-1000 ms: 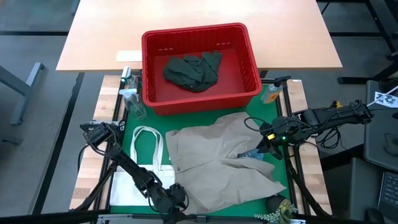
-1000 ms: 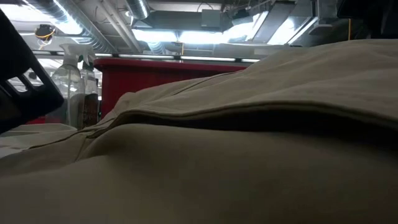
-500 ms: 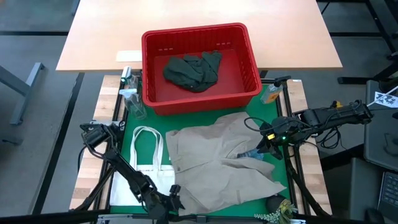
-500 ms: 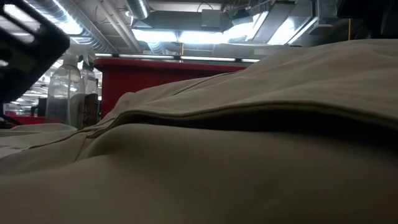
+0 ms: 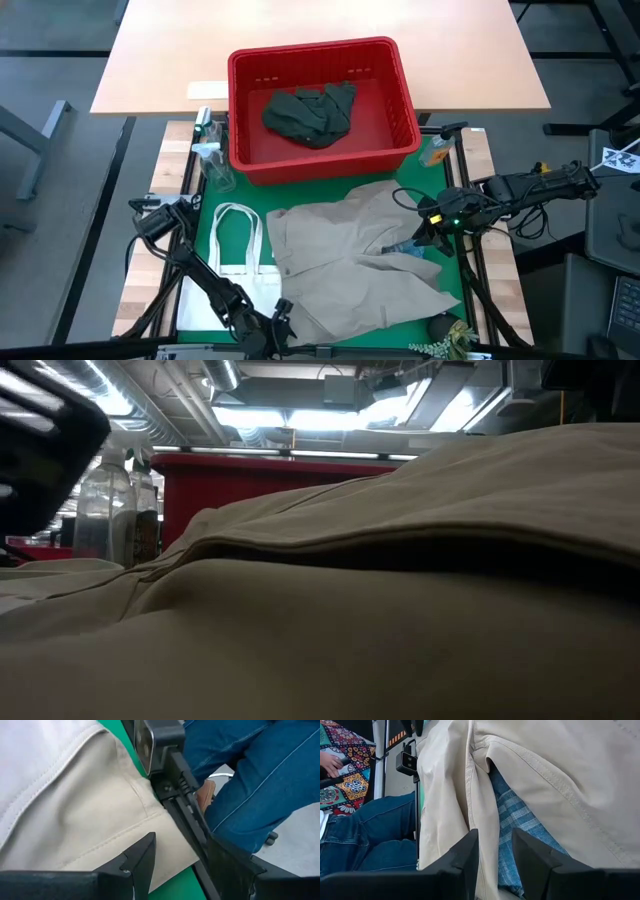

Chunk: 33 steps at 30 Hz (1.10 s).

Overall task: Fold Laundry from Bin
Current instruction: Fold the light brown shorts

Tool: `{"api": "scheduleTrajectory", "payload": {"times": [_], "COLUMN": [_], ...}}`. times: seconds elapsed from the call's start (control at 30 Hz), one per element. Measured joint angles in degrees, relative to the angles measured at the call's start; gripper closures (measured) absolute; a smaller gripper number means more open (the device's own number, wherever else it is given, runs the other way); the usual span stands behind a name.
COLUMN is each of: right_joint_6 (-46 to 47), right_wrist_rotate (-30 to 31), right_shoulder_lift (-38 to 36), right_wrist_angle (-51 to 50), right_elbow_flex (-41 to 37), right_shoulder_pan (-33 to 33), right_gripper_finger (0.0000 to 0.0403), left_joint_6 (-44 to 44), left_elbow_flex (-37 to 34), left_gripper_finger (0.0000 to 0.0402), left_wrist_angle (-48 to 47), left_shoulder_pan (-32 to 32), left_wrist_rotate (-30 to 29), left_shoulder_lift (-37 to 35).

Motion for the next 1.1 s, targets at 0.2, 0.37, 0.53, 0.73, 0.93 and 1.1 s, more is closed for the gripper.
{"api": "scheduleTrajectory", "payload": {"times": [0.2,0.37,0.53,0.73,0.93,1.1], "right_joint_6": [0.02,0.02,0.02,0.02,0.02,0.02], "right_wrist_rotate": [0.00,-0.01,0.00,-0.01,-0.02,-0.02], "right_shoulder_lift": [0.00,0.01,0.01,0.00,0.00,0.00], "right_wrist_angle": [-0.02,0.00,-0.02,0.00,-0.01,0.00], "right_elbow_flex": [0.00,0.00,0.00,0.00,0.00,0.00], "right_shoulder_pan": [-0.02,0.00,-0.01,-0.02,-0.01,0.00], "right_gripper_finger": [0.0285,0.0285,0.0285,0.0285,0.0285,0.0285], "left_joint_6": [3.62,7.41,7.66,7.64,5.61,-1.07], "left_elbow_flex": [0.00,0.00,0.18,0.24,0.15,0.04], "left_gripper_finger": [0.0230,0.0230,0.0230,0.0235,0.0282,0.0349], "left_wrist_angle": [-0.36,-0.79,0.21,0.39,0.55,2.00], "left_shoulder_pan": [-0.12,-0.28,0.31,1.23,1.25,1.29], "left_wrist_rotate": [0.06,1.10,1.17,1.51,1.03,1.04], "left_shoulder_lift": [0.11,0.68,2.55,3.17,3.24,3.39]}}
